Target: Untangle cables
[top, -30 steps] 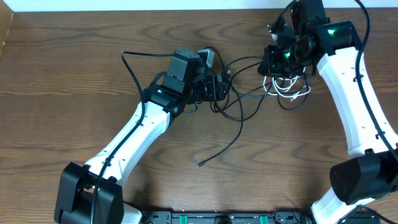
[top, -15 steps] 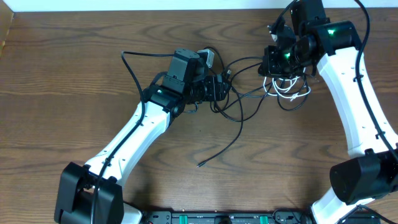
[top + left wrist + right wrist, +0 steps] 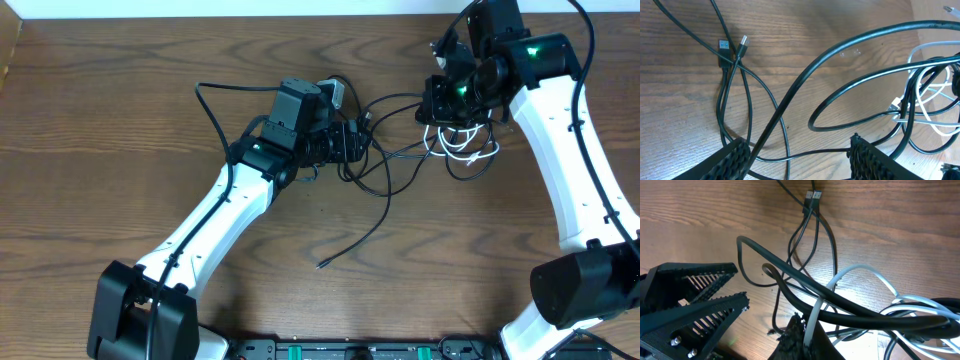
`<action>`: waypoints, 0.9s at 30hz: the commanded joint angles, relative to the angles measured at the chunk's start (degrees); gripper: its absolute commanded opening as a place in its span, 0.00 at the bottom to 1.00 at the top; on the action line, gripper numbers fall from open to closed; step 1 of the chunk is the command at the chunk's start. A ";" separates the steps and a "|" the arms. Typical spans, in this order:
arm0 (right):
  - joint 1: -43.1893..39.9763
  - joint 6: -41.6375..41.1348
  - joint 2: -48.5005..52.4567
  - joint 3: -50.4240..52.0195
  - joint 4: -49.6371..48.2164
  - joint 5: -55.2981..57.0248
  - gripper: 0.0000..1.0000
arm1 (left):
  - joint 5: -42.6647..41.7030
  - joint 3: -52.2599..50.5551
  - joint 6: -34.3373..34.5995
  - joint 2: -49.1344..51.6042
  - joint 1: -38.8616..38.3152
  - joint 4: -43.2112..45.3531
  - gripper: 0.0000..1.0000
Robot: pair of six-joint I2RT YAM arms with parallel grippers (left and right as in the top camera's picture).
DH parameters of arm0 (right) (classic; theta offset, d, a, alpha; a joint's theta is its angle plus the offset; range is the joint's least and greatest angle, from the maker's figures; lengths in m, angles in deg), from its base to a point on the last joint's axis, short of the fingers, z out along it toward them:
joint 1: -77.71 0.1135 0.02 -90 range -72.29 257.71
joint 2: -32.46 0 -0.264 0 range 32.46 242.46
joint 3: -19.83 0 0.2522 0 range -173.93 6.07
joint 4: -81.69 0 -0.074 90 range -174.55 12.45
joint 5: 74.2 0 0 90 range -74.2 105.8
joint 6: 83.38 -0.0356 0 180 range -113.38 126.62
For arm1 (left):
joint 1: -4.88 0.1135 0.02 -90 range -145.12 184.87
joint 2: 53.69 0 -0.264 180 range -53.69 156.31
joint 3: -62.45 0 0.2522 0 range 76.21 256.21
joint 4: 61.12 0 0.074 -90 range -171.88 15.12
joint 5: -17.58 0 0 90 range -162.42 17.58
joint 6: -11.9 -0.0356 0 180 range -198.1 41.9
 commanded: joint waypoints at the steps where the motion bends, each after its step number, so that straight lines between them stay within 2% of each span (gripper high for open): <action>1: 0.59 1.01 -1.77 -0.61 0.09 -0.74 0.01 | 0.48 1.70 0.11 0.09 -0.13 -0.07 0.66; 27: 0.59 1.01 -1.77 -0.61 0.07 -0.74 0.01 | 0.46 1.70 0.11 0.09 -0.13 -0.09 0.66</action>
